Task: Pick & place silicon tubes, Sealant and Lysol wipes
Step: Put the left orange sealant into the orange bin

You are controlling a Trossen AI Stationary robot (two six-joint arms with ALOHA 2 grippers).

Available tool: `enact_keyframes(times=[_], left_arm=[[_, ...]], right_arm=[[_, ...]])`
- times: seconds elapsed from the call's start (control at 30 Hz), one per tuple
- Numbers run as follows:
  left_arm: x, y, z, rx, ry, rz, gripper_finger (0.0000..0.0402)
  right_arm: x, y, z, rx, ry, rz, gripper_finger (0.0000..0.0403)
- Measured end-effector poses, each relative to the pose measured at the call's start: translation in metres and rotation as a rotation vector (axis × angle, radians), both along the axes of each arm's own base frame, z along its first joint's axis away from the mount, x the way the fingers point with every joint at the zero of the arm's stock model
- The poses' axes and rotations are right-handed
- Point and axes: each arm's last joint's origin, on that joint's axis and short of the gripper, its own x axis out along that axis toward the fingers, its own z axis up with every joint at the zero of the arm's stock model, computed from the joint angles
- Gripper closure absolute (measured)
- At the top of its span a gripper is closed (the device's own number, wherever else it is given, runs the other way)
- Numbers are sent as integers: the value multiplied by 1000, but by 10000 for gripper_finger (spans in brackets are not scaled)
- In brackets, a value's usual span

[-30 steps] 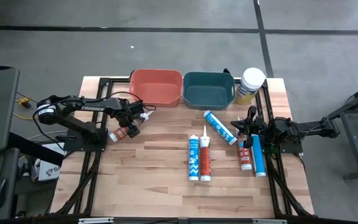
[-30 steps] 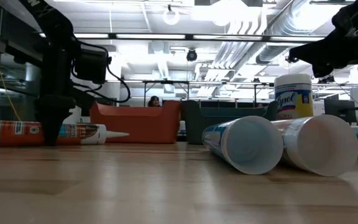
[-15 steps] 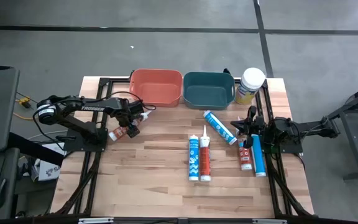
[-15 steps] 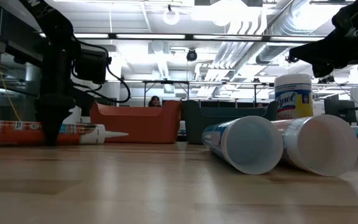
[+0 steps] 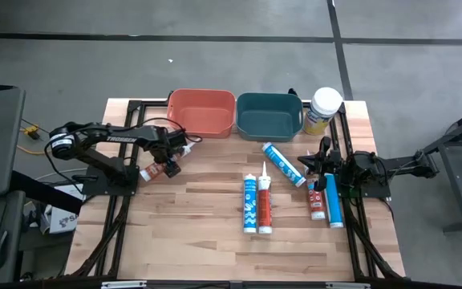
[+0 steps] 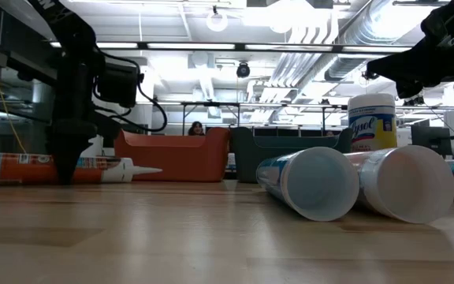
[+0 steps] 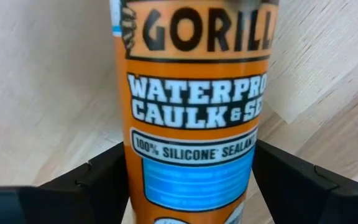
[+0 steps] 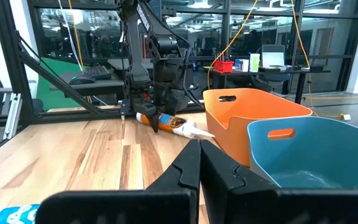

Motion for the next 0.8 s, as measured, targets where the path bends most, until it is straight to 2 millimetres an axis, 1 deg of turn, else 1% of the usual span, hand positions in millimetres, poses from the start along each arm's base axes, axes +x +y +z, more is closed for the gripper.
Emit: enact_keyframes(times=[0.23, 0.37, 0.6, 0.8], left_arm=[[0, 0, 0, 0, -1, 3, 166], [0, 0, 0, 2, 0, 8, 189], [0, 0, 0, 1, -1, 9, 197], [3, -5, 0, 1, -1, -14, 206]], right_arm=[[0, 0, 0, 0, 0, 1, 402], [0, 0, 0, 0, 0, 0, 402], [0, 0, 0, 0, 0, 0, 402], [0, 0, 0, 0, 0, 0, 402]])
